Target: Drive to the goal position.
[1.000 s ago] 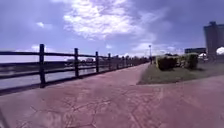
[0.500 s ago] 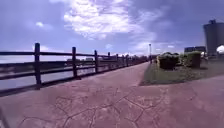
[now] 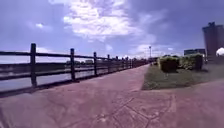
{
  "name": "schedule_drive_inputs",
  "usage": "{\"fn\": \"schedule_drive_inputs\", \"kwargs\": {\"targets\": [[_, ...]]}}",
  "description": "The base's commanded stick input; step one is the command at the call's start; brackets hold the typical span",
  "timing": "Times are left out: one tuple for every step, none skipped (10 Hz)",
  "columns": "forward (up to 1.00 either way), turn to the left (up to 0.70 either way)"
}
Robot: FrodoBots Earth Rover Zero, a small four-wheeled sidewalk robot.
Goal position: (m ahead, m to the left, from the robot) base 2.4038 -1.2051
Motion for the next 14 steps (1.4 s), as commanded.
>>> {"fn": "schedule_drive_inputs", "kwargs": {"targets": [[0.45, 0.00], [0.45, 0.00], [0.45, 0.00], [0.45, 0.00], [0.45, 0.00], [0.45, 0.00], [0.45, 0.00], [0.45, 0.00], [0.45, 0.00], [0.45, 0.00], [0.45, 0.00], [0.45, 0.00], [0.45, 0.00], [0.45, 0.00]]}}
